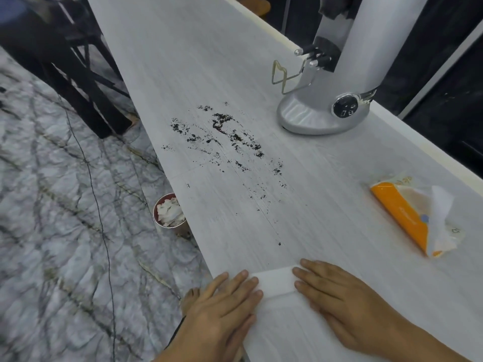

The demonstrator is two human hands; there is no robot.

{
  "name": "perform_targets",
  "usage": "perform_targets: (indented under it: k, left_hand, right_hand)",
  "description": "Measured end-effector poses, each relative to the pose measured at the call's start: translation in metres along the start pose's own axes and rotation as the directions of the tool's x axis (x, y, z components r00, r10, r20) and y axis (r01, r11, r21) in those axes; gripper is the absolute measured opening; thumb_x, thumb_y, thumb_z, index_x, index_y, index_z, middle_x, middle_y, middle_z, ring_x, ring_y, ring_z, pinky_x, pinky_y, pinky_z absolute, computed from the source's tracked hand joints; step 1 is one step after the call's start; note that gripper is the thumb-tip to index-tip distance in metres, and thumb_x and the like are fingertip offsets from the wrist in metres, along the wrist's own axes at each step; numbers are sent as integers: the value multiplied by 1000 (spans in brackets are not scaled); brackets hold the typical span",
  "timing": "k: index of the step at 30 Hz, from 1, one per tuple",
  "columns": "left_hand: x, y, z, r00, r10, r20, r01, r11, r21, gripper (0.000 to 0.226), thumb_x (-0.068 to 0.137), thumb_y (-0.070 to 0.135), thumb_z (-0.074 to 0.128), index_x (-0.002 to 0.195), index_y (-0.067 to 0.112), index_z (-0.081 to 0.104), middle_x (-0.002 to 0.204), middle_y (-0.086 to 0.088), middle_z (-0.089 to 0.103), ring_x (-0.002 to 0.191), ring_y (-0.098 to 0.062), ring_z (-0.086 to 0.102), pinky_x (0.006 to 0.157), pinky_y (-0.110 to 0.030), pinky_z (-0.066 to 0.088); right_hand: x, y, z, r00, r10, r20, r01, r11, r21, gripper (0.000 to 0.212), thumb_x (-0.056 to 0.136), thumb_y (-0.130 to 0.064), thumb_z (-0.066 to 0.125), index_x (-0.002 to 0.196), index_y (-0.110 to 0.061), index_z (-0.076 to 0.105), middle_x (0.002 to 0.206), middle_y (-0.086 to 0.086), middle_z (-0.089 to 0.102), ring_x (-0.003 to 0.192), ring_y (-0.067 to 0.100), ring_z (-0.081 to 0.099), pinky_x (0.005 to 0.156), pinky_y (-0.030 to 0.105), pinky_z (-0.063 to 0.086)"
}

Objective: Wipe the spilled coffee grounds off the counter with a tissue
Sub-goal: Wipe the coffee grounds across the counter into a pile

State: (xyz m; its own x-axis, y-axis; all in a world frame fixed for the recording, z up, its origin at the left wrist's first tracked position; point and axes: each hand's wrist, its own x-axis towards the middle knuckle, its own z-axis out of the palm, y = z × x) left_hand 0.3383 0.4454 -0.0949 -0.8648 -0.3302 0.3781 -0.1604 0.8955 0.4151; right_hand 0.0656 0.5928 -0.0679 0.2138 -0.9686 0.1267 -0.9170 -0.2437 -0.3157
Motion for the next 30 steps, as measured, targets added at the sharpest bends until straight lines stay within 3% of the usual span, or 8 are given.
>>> perform_targets:
  k: [3, 6, 10, 16, 30]
  left_hand:
    - [-9, -5, 0, 999, 16, 48, -18, 999, 38, 37, 99, 29, 59, 134, 19, 63, 148, 4, 52, 140, -17, 46, 99, -49, 52]
    - [-8, -3, 0, 1000, -16, 11, 16, 999, 45, 37, 98, 27, 60, 133, 19, 64, 147, 4, 54, 140, -15, 47, 103, -52, 48]
    - [-3, 0, 0, 997, -76, -8, 76, 997, 34, 42, 96, 26, 59, 137, 19, 59, 150, 5, 51, 141, -14, 45, 109, -58, 40]
    - [2, -4, 3, 992, -120, 26, 115, 980, 162, 50, 88, 32, 60, 136, 20, 61, 148, 4, 52, 140, -13, 45, 104, -57, 39]
    - [43, -78, -30, 970, -220, 107, 202, 966, 163, 52, 95, 34, 48, 146, 20, 50, 155, 7, 43, 146, -14, 35, 115, -63, 26]
  right_hand:
    - [-7, 0, -1, 994, 15, 111, -10, 999, -45, 54, 101, -31, 48, 152, -19, 35, 161, -3, 29, 149, 16, 24, 116, 38, 29]
    - [-4, 2, -4, 983, 39, 177, -19, 993, -114, 56, 103, -35, 41, 155, -21, 26, 164, -4, 21, 151, 13, 17, 118, 37, 23]
    - [3, 4, -6, 975, 93, 202, -68, 990, -126, 57, 104, -36, 38, 156, -19, 23, 165, -2, 17, 151, 14, 15, 118, 38, 22]
    - [20, 6, -7, 962, 144, 230, -102, 978, -184, 66, 101, -45, 40, 157, -19, 17, 166, -2, 10, 152, 14, 11, 117, 37, 18]
    - [116, 47, -15, 950, 116, 291, -67, 983, -174, 60, 103, -41, 36, 157, -20, 18, 166, -4, 11, 152, 12, 8, 119, 44, 14]
